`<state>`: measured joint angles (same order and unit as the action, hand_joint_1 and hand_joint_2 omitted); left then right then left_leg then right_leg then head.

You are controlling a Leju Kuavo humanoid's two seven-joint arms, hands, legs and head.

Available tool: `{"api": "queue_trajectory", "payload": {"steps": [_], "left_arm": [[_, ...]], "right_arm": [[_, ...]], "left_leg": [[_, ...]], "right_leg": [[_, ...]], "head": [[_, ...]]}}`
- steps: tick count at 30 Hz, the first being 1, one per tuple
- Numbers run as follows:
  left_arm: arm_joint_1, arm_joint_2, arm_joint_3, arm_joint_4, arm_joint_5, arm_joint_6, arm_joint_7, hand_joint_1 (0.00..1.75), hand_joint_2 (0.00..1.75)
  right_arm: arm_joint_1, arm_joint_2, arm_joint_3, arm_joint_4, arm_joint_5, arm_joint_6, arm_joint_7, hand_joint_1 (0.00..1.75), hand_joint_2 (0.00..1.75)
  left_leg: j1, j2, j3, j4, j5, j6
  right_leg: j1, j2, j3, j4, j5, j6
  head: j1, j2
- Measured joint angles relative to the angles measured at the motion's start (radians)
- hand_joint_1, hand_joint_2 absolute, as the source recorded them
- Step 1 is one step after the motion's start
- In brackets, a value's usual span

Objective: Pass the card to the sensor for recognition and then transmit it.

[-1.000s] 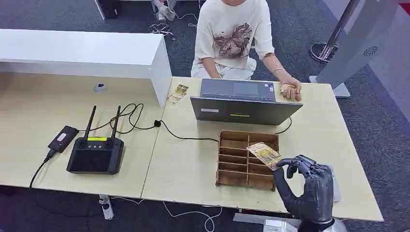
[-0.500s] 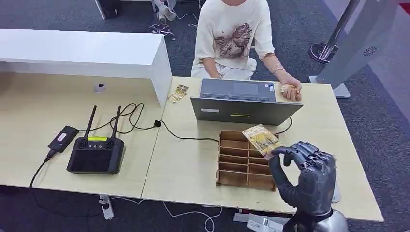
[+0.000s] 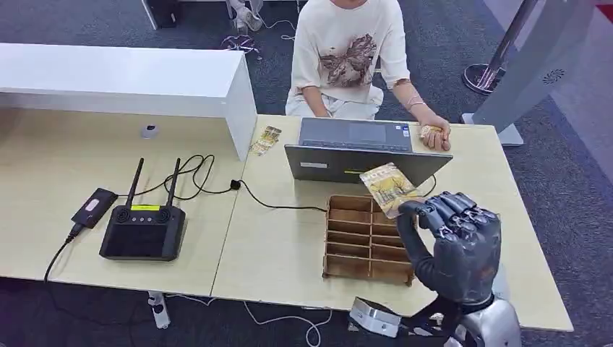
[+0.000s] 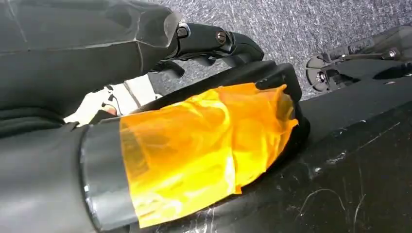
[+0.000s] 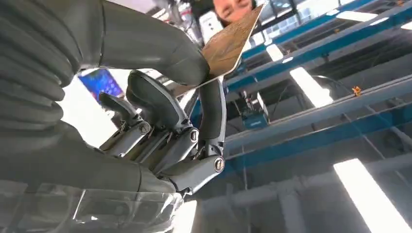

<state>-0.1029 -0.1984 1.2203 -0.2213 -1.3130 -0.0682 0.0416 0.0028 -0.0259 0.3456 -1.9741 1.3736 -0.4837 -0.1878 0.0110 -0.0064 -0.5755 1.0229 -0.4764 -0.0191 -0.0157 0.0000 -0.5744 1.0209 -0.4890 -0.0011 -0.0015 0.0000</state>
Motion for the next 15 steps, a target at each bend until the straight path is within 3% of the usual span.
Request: {"api": "queue_trajectory", "payload": {"steps": [9, 15], "left_arm": [[-0.001, 0.005, -0.002, 0.000, -0.012, -0.010, 0.000, 0.00, 0.00], [-0.002, 0.007, -0.008, 0.000, -0.021, -0.010, 0.000, 0.00, 0.00]], "right_arm": [[-0.138, -0.058, 0.034, 0.055, 0.090, 0.052, 0.101, 1.75, 1.75], [-0.251, -0.083, 0.036, 0.120, 0.093, 0.137, 0.151, 1.75, 1.75]], "left_leg": [[0.000, 0.000, 0.000, 0.000, 0.000, 0.000], [0.000, 0.000, 0.000, 0.000, 0.000, 0.000]], "right_leg": [[0.000, 0.000, 0.000, 0.000, 0.000, 0.000], [0.000, 0.000, 0.000, 0.000, 0.001, -0.001]], "head": [[0.000, 0.000], [0.000, 0.000]]}}
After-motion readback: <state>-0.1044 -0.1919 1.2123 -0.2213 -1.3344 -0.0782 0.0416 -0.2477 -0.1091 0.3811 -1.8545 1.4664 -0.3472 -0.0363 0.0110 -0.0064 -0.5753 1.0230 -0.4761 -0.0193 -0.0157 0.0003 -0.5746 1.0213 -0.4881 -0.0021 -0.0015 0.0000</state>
